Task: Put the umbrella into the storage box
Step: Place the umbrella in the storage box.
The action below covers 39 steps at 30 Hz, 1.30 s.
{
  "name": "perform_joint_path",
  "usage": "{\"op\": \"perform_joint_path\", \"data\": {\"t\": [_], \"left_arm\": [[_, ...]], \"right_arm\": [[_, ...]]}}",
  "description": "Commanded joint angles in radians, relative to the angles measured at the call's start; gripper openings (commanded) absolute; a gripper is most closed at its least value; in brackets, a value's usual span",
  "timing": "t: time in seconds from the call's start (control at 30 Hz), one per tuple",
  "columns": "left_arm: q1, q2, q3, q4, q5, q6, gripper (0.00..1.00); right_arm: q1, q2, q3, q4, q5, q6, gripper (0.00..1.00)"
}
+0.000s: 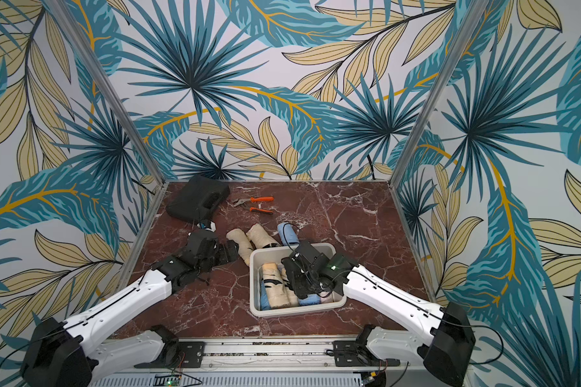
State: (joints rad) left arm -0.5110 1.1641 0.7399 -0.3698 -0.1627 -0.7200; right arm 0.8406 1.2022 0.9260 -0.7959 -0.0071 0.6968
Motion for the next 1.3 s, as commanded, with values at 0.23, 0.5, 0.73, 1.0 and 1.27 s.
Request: {"op": "perform_joint_path", "data": {"t": [0.23,0.5,0.73,1.0,1.27], "left_arm": [[0.082,0.152,0.092,0.089,0.136,-0.138,1.0],[0.113,0.283,0.148,0.164,0.173,-0.186,1.0],[0.121,0.377,0.191,0.147,0.184,-0.22,0.99],[0.12,0.466,0.224,0.133,0.156,-0.248,0.9],[0.123,0.528,0.237,0.19,0.159,-0.207,0.81]], "right_arm": [[0.034,0.02,-0.008,0.126,0.046,0.009,0.68],[0.026,-0.044,0.005,0.116,0.139,-0.048,0.7],[0.027,0.051,-0.034,0.216,0.034,0.019,0.51],[0.026,0.095,-0.077,0.275,0.031,0.031,0.44],[0.027,-0.015,-0.043,0.229,0.139,-0.014,0.61]]}}
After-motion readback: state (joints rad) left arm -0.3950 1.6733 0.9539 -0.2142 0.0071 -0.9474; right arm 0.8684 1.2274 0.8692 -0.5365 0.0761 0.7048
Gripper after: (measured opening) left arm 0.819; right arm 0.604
